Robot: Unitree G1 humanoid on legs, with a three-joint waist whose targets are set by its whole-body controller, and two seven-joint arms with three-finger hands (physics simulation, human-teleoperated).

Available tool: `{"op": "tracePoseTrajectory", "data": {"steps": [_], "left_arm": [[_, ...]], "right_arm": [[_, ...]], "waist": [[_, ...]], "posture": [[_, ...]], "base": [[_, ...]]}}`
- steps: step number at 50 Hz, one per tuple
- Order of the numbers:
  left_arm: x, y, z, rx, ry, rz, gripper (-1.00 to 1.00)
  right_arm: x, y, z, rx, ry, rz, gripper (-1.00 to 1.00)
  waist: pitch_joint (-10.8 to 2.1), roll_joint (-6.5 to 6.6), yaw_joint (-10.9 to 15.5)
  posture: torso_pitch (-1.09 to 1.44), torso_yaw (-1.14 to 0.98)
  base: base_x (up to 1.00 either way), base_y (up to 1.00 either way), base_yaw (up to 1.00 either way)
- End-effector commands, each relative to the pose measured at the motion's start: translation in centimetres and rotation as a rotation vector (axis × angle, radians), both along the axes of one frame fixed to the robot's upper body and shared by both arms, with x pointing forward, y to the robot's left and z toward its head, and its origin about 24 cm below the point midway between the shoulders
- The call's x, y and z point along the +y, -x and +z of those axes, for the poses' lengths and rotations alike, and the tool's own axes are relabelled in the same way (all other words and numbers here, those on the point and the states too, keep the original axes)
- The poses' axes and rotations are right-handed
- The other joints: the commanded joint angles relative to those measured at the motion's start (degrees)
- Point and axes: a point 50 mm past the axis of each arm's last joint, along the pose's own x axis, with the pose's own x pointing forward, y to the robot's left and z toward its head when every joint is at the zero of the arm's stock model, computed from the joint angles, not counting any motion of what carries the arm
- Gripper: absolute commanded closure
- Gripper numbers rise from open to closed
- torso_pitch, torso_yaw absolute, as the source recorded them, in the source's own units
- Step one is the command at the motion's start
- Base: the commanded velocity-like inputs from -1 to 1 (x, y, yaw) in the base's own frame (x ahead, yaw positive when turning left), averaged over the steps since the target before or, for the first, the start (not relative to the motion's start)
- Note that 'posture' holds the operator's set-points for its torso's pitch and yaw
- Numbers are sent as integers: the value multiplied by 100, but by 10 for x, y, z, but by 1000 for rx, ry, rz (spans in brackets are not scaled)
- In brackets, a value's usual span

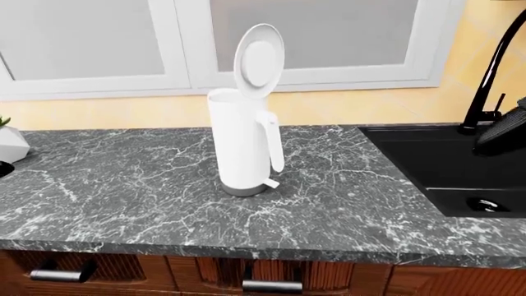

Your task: Close the lid of the electric kettle.

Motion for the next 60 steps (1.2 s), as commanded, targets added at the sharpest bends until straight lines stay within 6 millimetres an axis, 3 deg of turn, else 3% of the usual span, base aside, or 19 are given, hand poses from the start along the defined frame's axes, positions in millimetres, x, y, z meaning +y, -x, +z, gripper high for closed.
{"op": "tracePoseTrajectory", "data": {"steps": [1,14,38,60], "left_arm": [[-3,2,10,-51,-38,-7,-100],[-3,2,10,-50,-36,-8,-100],[-3,1,8,-47,-31,-9,-100],[-3,1,9,-47,-31,-9,-100]], "right_arm": [[0,-2,4,-12,22,-13,-100],[12,-28,23,36,80,26,-100],[37,-68,34,132,179,84,-100],[52,-96,27,212,251,110,-100]], "waist": [[59,4,5],[86,72,41],[79,138,66],[77,208,37]], "posture": [[-64,0],[-64,0],[-64,0],[-64,0]], "base": [[0,0,0],[0,0,0],[0,0,0],[0,0,0]]}}
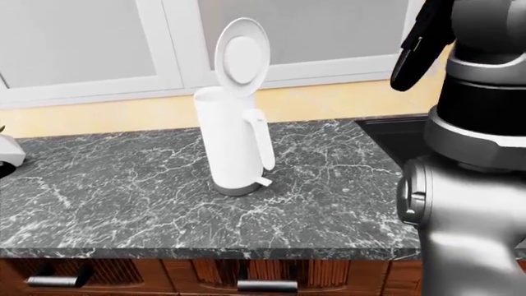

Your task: Close the lid of the electric kettle.

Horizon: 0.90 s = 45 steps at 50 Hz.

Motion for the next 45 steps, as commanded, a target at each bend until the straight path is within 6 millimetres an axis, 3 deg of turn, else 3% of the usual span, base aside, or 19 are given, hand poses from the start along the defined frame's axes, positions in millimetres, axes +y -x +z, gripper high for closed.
{"op": "tracePoseTrajectory", "data": {"steps": [1,26,45], "left_arm": [[-3,2,9,-45,-32,-4,-100],[-2,1,8,-45,-27,-4,-100],[-2,1,7,-44,-29,-4,-100]], "right_arm": [[3,5,8,-29,27,5,-100],[22,-16,-4,69,138,45,-100],[35,-27,-34,126,188,80,-100]], "waist": [[24,-11,-4],[18,-13,22],[1,-18,35]], "posture": [[-64,0],[-64,0],[-64,0]], "base": [[0,0,0],[0,0,0],[0,0,0]]}}
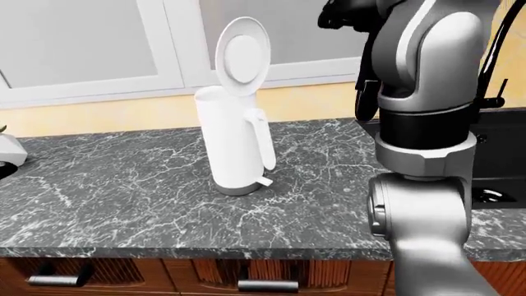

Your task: Close the lid of the electric kettle.

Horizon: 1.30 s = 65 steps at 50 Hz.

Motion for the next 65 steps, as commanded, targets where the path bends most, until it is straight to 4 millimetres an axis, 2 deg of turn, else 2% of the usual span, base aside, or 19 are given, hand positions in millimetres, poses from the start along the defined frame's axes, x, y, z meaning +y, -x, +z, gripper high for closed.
{"op": "tracePoseTrajectory", "data": {"steps": [1,27,65], "left_arm": [[-3,2,10,-49,-35,-7,-100],[-3,0,9,-50,-33,-10,-100],[-1,1,9,-51,-29,-6,-100]], "right_arm": [[3,6,11,-45,5,6,-100],[26,-5,1,-7,39,50,-100],[70,-49,-21,5,37,113,-100]], "waist": [[9,-5,-1],[-2,22,-7],[-30,77,22]], "posture": [[-64,0],[-64,0],[-64,0]], "base": [[0,0,0],[0,0,0],[0,0,0]]}}
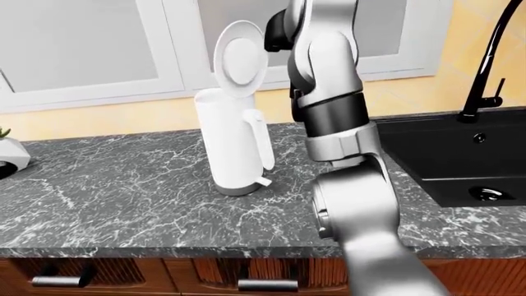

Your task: Close the lid of the electric kettle.

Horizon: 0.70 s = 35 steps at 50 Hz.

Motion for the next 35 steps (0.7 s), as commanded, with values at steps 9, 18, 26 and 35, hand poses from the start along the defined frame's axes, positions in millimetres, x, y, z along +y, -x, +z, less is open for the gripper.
{"op": "tracePoseTrajectory", "data": {"steps": [9,18,26,35], "left_arm": [[-3,1,10,-50,-36,-4,-100],[-2,1,10,-51,-35,-2,-100],[-1,1,10,-52,-33,-2,-100],[-1,2,11,-55,-32,-1,-100]], "right_arm": [[11,-4,12,-79,-7,16,-100],[20,-11,5,-75,-10,29,-100],[34,-21,-8,-76,-33,50,-100],[47,-24,-10,-78,-41,73,-100]], "waist": [[-10,36,-3],[-10,52,-11],[-20,73,-7],[-15,89,10]], "posture": [[-64,0],[-64,0],[-64,0],[-64,0]], "base": [[0,0,0],[0,0,0],[0,0,0],[0,0,0]]}}
